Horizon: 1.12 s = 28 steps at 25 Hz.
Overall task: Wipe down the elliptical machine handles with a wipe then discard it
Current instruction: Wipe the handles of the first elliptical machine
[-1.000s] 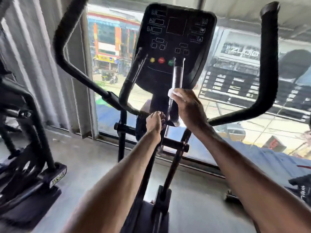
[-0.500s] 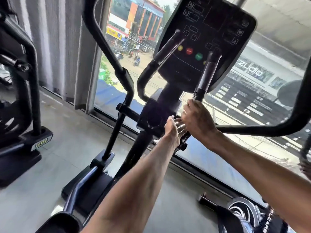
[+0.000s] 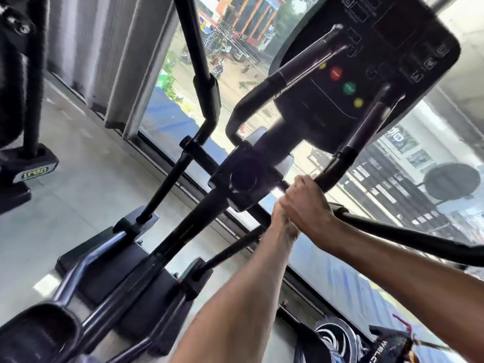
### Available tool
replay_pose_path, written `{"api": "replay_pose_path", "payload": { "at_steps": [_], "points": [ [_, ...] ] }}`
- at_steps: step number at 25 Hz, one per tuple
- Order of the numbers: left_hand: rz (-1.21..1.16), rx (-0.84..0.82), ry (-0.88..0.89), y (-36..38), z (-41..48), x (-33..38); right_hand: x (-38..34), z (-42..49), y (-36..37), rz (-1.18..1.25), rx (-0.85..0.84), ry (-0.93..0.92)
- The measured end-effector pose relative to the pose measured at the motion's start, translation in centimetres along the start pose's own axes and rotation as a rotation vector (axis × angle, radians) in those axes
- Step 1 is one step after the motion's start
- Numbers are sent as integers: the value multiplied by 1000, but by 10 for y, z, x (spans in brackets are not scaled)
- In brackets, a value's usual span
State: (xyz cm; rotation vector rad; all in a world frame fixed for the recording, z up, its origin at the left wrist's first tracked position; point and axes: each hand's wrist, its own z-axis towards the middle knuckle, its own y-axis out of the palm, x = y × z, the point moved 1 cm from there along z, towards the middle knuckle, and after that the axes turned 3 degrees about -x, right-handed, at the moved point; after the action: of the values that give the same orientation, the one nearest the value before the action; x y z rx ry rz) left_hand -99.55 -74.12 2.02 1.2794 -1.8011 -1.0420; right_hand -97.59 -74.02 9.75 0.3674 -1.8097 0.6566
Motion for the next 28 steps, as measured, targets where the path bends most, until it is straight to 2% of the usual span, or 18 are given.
{"api": "replay_pose_path", "payload": {
  "at_steps": [2, 4, 6, 7, 9, 11, 14, 16, 20, 24, 26, 28],
  "points": [
    [-129, -64, 15, -3, 18, -4, -9, 10, 4, -28, -66, -8],
    [-429, -143, 55, 4, 41, -5, -18, 23, 10, -49, -139, 16],
    [-302, -165, 287, 3, 46, -3, -28, 35, 13, -66, -190, 45],
    [-364, -140, 297, 0, 45, -5, -31, 39, 14, -55, -199, 57],
    [-419, -53, 180, -9, 37, -6, -33, 45, 18, -7, -201, 56],
    [-488, -119, 16, -14, 34, -11, -30, 48, 22, 18, -188, 39],
    [-669, -113, -63, -13, 20, -8, -27, 47, 18, 3, -167, 16],
    [-700, -118, -56, -10, 15, -5, -24, 44, 11, 23, -125, -22],
    [-492, -111, -71, -6, 5, 0, -8, 21, -6, 65, -98, -23],
    [-398, -88, -31, -3, 14, 4, 11, -15, -28, 94, -25, -80],
    [-299, -55, -16, 2, 18, 6, 28, -37, -31, 97, 72, -81],
    [-193, -10, 31, 7, 17, 7, 47, -52, -22, 100, 287, -46]
  ]
}}
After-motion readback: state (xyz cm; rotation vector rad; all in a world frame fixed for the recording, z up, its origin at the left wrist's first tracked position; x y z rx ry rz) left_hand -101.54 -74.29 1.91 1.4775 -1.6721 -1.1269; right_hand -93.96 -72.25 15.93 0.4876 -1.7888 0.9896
